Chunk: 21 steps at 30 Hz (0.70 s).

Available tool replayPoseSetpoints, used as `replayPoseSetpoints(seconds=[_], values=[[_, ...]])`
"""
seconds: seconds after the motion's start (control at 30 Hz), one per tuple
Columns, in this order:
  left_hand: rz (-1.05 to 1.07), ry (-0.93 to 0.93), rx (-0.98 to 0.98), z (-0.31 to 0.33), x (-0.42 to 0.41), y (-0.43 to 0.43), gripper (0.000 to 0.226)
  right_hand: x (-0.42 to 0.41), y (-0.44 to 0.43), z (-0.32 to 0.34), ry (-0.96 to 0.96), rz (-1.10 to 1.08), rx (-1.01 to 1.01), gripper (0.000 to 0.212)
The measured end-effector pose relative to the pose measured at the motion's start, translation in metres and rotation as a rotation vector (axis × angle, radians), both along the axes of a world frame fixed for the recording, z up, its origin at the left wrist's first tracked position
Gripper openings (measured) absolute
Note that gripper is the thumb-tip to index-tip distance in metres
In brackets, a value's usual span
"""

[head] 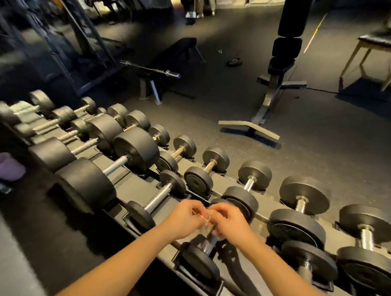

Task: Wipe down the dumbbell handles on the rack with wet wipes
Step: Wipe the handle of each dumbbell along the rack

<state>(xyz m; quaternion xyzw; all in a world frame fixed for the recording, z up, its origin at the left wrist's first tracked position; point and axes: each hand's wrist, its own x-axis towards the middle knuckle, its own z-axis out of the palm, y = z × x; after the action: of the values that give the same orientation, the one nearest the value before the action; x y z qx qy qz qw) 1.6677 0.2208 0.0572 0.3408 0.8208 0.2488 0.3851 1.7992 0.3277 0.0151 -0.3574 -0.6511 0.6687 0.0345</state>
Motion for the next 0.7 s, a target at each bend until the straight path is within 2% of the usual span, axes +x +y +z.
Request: replayPoseSetpoints(seconds=[0.1, 0.2, 0.27, 0.33, 0.37, 0.47, 0.57, 0.63, 0.7], values=[[0.294, -0.104, 0.141, 0.018, -0.004, -0.016, 0.015, -0.014, -0.010, 0.023, 0.114, 0.048, -0.227, 0.016], [0.534, -0.254, 0.227, 0.032, -0.013, -0.034, 0.013, -0.033, -0.023, 0.037, 0.185, 0.128, -0.180, 0.014], [0.620, -0.314, 0.264, 0.044, -0.019, -0.038, 0.018, -0.049, -0.029, 0.040, 0.206, 0.138, -0.139, 0.012], [0.719, -0.301, 0.274, 0.051, -0.031, -0.051, 0.021, -0.074, -0.037, 0.042, 0.194, 0.188, -0.095, 0.010], [0.727, -0.250, 0.258, 0.051, -0.032, -0.054, 0.020, -0.079, -0.037, 0.040, 0.183, 0.198, -0.082, 0.009], [0.552, 0.175, 0.108, 0.037, -0.048, -0.085, 0.017, -0.104, -0.036, 0.025, 0.111, 0.184, 0.089, 0.004], [0.447, 0.354, -0.051, 0.028, -0.060, -0.117, 0.014, -0.129, -0.038, 0.011, 0.059, 0.152, 0.238, 0.015], [0.393, 0.442, -0.100, 0.020, -0.068, -0.123, 0.037, -0.146, -0.041, 0.006, 0.082, 0.208, 0.309, 0.011], [0.370, 0.497, -0.156, 0.011, -0.074, -0.121, 0.074, -0.164, -0.046, 0.004, 0.086, 0.315, 0.403, 0.008]])
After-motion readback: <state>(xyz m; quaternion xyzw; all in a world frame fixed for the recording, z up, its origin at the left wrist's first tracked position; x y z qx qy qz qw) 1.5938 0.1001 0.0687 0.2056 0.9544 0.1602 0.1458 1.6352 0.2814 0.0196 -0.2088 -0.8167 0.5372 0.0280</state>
